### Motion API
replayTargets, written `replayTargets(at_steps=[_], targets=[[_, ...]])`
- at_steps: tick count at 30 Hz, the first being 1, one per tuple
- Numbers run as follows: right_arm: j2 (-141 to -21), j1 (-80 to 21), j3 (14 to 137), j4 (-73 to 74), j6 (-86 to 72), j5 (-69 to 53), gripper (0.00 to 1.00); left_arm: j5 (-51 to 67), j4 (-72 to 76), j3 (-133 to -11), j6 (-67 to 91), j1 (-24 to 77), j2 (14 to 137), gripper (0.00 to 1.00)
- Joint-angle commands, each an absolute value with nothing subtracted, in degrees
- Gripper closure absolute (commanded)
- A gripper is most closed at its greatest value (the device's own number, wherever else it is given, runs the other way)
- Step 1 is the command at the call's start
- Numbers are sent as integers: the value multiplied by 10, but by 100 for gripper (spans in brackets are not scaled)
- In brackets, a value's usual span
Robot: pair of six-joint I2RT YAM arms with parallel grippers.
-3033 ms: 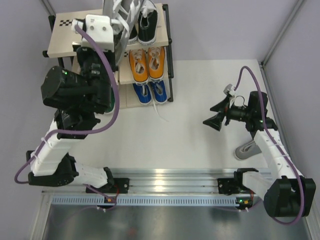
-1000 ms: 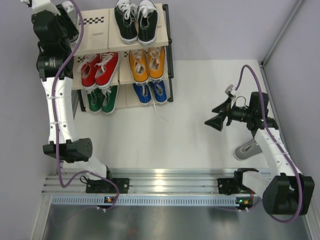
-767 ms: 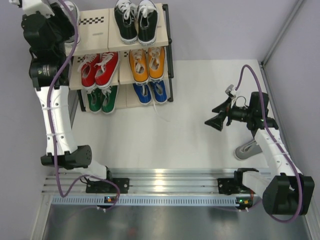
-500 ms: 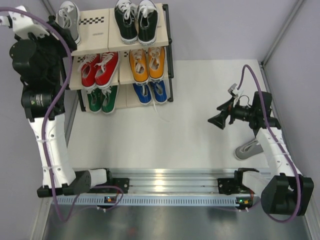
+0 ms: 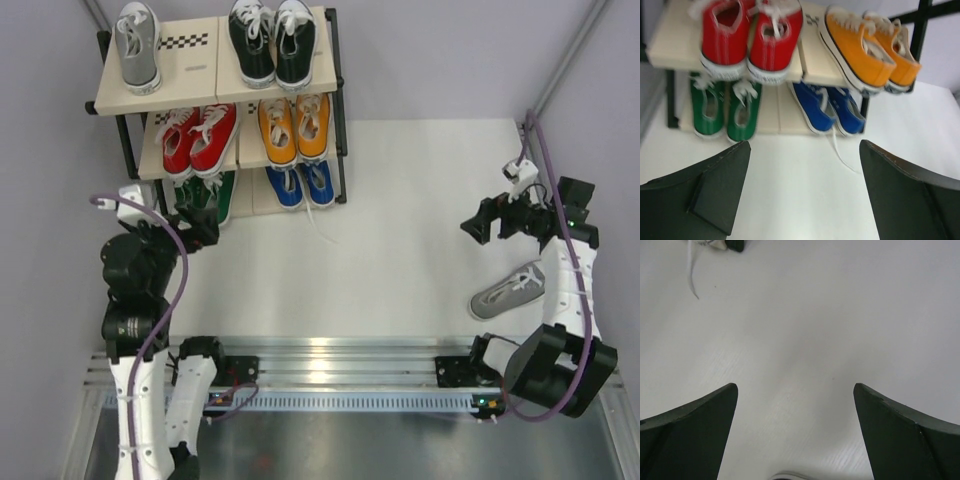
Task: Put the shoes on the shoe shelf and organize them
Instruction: Move the shoe to the center of the board.
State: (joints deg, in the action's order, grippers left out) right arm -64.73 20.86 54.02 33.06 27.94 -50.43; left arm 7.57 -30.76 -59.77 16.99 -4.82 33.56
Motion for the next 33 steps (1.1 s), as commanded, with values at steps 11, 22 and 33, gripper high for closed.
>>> replayTargets(at_steps=[11,22,33], targets=[[-590,238,551,606,507,-433,1,231,-278,-344,270,-18,185,2],[-558,246,517,562,475,-396,1,204,-279,-342,238,-4,177,2],[-541,250,532,593,488,-369,0,189,-281,-338,223,-4,171,2]])
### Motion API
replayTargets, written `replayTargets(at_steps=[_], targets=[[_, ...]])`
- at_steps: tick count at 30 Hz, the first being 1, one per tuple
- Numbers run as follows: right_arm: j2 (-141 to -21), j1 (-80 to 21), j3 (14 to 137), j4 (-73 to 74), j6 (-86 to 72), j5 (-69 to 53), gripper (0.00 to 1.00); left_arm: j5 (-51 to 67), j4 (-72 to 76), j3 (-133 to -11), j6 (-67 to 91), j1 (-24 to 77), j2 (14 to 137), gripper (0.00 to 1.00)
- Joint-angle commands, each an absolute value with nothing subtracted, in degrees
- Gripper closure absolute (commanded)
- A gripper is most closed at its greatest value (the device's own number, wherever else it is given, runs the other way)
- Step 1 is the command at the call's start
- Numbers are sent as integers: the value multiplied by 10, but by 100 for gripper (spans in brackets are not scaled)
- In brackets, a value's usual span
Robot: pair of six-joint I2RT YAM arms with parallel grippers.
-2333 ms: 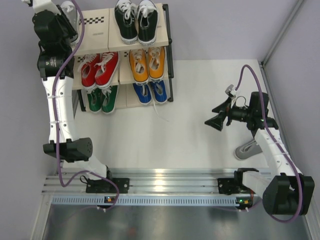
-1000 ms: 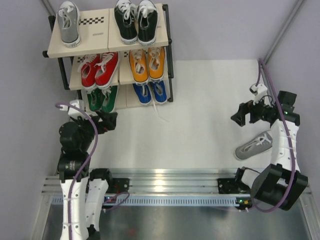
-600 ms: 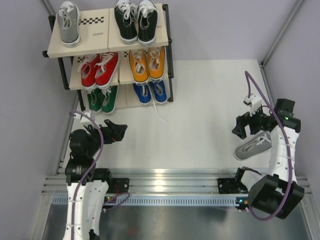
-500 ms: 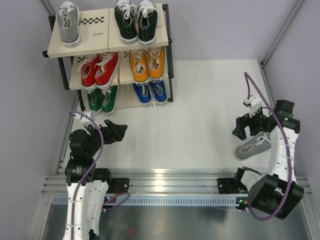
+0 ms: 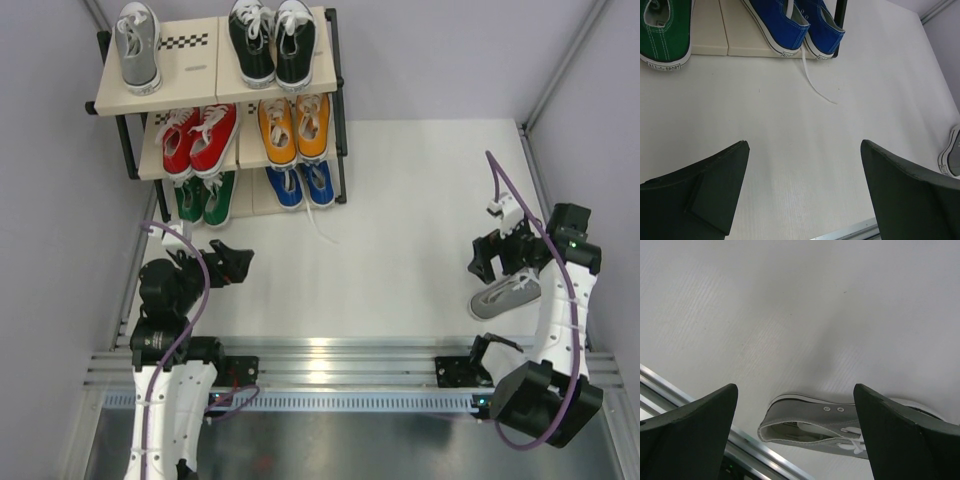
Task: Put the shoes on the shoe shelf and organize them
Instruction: Move the shoe to the center of the board.
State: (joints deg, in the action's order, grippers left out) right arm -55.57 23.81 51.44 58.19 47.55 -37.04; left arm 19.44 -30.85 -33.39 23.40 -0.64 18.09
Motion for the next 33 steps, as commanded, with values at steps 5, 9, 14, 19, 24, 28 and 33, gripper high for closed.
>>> replayTargets(at_steps=[5,9,14,19,24,28,33], targets=[[-540,250,523,597,502,-362,0,183,-280,-338,224,-4,178,2],[-551,251,516,589,511,-359,0,178,-281,-338,227,-5,184,2],[-559,254,505,570,509,-374,0,178,-281,-337,227,-5,189,2],[-562,253,510,567,506,-357,0,170,-283,-337,229,-4,181,2],[-548,256,506,585,553,-323,1,164,-284,-336,230,-4,159,2],[-539,261,506,602,576,-288,1,163,-285,-336,231,-4,167,2],[-551,294,519,649,660,-272,0,164,-287,-337,231,-4,163,2]])
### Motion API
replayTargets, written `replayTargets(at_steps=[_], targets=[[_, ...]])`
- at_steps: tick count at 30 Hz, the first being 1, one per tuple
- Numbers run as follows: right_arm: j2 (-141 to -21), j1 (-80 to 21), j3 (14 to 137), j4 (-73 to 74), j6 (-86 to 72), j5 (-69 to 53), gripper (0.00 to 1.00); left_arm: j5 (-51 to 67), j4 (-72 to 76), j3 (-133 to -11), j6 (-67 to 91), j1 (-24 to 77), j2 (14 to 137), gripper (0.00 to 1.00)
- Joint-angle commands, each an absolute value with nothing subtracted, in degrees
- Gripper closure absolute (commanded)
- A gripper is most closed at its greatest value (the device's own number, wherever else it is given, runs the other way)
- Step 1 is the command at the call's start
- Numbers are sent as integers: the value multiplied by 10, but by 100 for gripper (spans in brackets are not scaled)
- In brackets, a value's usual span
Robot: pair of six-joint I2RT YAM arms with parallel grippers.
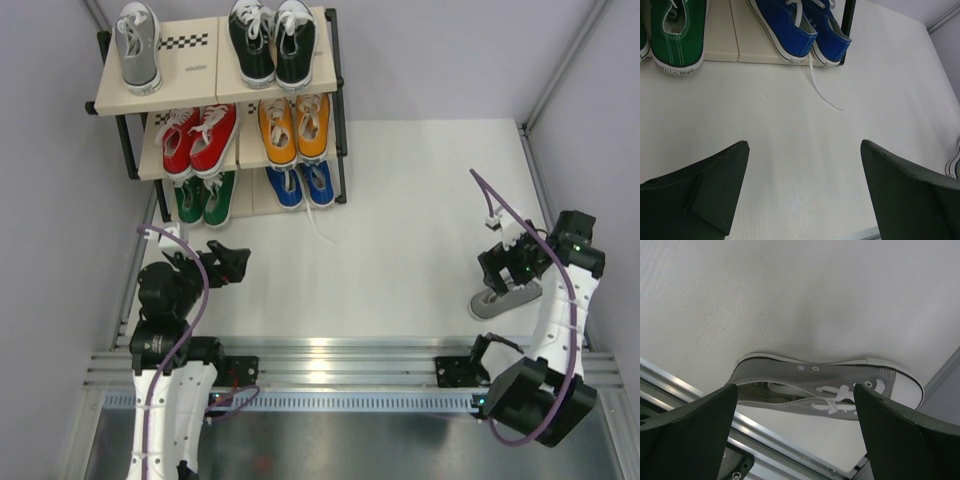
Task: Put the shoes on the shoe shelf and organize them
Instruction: Move the shoe to the center of the board.
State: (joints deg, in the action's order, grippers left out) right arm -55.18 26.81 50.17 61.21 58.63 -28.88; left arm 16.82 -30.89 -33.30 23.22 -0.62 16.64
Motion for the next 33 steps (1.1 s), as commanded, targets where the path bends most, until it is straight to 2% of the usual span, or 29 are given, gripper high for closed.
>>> replayTargets(at_steps=[1,6,9,12,16,24,27,30,31,33], targets=[[-554,311,521,663,675,-272,0,164,-286,-337,231,-4,164,2],[-590,335,508,646,714,-230,0,169,-287,-337,230,-4,163,2],[-620,341,507,586,639,-220,1,170,-286,-337,229,-4,160,2],[-649,339,512,524,562,-215,6,171,-286,-337,229,-4,156,2],[-660,330,466,439,543,-148,6,171,-287,-337,229,-3,149,2],[-726,310,405,353,527,-103,6,170,-286,-336,229,-4,153,2],[-742,303,400,343,524,-108,11,171,-286,-336,229,-4,156,2],[-743,296,375,287,535,-76,21,171,-286,-337,229,-4,157,2],[-744,292,375,280,539,-69,31,171,-287,-336,229,-4,157,2],[-744,292,375,276,547,-69,40,171,-287,-336,229,-4,158,2]])
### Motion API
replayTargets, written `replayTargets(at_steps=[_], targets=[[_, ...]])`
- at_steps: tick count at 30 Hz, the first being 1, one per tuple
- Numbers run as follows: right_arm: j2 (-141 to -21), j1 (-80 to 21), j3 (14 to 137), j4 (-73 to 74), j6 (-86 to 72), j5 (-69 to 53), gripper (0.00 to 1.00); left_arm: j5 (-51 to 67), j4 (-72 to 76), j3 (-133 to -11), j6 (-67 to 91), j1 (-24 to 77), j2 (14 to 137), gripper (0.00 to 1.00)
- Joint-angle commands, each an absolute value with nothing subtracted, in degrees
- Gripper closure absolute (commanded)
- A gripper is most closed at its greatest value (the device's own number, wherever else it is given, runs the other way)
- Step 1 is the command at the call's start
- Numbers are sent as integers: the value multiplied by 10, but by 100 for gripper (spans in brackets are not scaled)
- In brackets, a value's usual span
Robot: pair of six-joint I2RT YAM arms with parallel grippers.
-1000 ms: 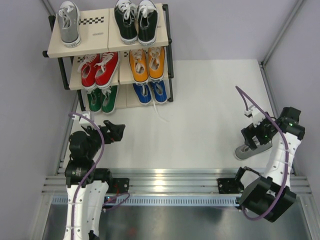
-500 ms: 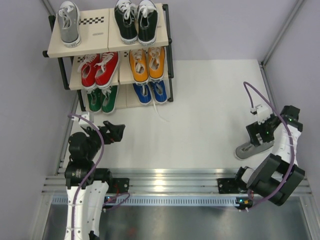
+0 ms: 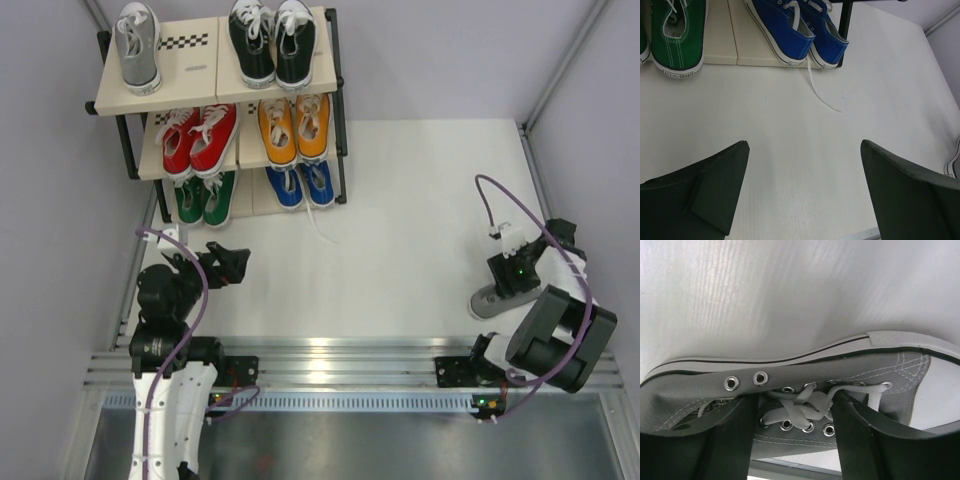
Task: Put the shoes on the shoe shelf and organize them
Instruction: Move the shoe to the center of the board.
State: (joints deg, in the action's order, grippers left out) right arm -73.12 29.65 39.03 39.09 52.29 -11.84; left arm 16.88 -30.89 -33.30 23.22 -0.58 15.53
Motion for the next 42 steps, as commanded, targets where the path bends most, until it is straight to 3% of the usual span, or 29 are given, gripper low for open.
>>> replayTargets(at_steps=[1,3,6,10,12,19,24,33,36,37,39,42], targets=[[-742,292,376,277,550,-78,46,171,-286,-336,229,-4,161,2],[-733,290,383,299,566,-90,49,172,-286,-336,229,-4,161,1],[-729,284,404,358,607,-148,62,171,-286,-336,229,-4,161,2],[-727,239,412,394,640,-178,82,171,-286,-336,229,-4,160,2],[-719,216,408,403,657,-184,100,170,-287,-336,229,-4,159,2],[-660,101,420,453,680,-263,100,172,-287,-335,229,-4,160,2],[-641,-9,466,443,608,-313,100,173,-286,-335,229,-4,163,2],[-729,-222,517,345,490,-292,100,178,-286,-336,229,12,179,2],[-739,-230,517,335,472,-280,87,178,-286,-335,229,13,179,2],[-737,-231,518,336,462,-274,74,179,-286,-335,229,13,179,2],[-730,-231,521,342,454,-252,59,181,-286,-336,229,13,182,2],[-701,-230,524,352,429,-229,45,185,-286,-335,229,13,188,2]])
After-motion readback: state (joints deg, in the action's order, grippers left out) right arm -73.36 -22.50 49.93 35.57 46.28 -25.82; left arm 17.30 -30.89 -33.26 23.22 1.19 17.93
